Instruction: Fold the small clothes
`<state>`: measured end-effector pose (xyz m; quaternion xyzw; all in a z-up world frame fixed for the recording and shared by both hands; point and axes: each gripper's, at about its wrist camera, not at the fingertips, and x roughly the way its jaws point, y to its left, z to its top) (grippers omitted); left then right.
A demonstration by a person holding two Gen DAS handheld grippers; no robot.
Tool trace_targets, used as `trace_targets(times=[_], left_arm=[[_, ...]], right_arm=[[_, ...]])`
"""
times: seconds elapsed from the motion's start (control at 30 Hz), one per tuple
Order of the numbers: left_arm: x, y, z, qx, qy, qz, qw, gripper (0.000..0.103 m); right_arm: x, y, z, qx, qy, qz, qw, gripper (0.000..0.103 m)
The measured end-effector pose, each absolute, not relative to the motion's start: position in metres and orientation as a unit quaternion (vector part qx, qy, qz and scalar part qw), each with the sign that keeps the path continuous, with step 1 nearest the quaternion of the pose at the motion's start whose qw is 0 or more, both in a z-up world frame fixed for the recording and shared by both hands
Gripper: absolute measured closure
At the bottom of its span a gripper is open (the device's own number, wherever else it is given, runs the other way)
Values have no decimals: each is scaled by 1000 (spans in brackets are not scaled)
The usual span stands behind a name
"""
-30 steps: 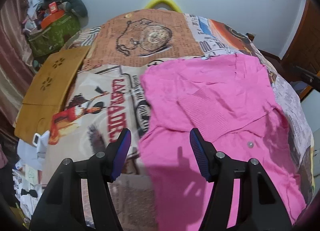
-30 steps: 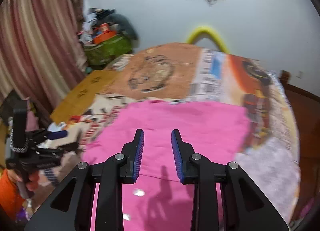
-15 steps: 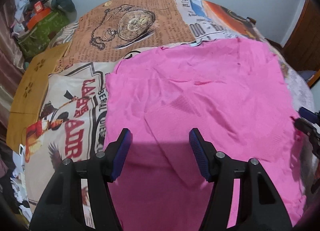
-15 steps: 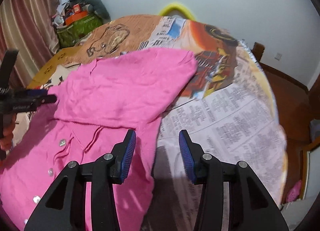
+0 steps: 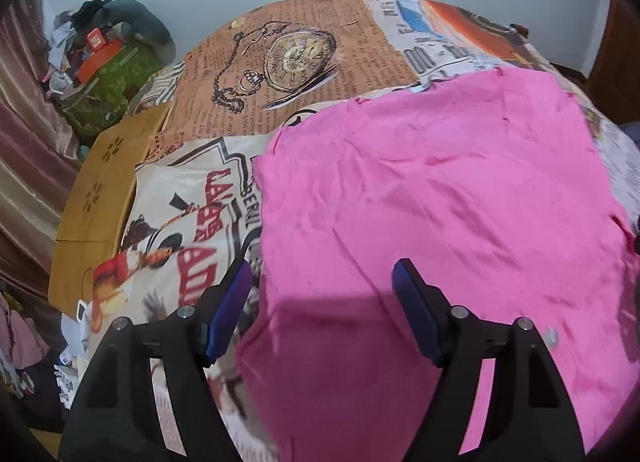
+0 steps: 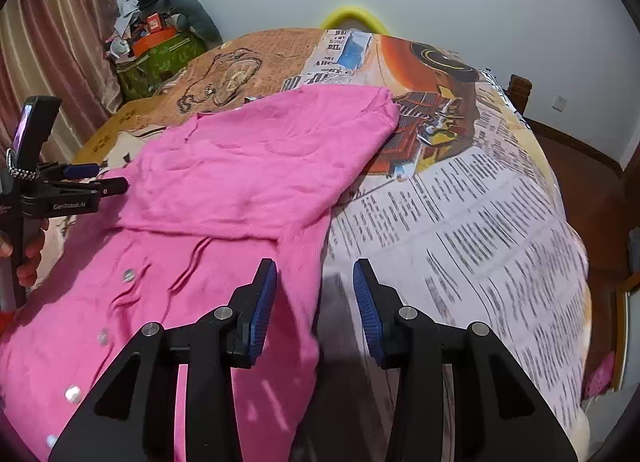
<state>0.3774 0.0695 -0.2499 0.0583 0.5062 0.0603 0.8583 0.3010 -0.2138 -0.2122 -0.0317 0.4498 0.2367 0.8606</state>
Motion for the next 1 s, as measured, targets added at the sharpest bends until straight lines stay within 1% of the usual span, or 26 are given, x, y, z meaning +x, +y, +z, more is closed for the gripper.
trace_targets(times=[0.23,0.43,0.6,0.73,0.87,0.93,0.97,1.0], left_arm=[[312,80,-217,51,499,40,864,29],[260,99,-207,20,504,47,862,26],[224,114,-214,-20,524,47,850,26],[199,115,-227,-39,540,35,840,26],[180,106,-241,-40,550,18,834,26],[172,101,-247,-43,551,15,833,29],[171,101,-247,-48,548,13,835,36],[169,100,-247,-61,547,3,835,46]], right_arm=[[261,-223,-191,-31,448,237,861,66],[225,-224,-179,-42,450,237,860,62],[202,-227,-177,-33,450,232,862,53],[190,-227,-189,-32,467,224,855,52],[182,-229,-210,-27,502,221,836,52],[180,-229,-223,-30,521,220,824,52],[178,-229,-228,-32,527,220,820,52],[177,-228,-232,-32,531,222,817,52]])
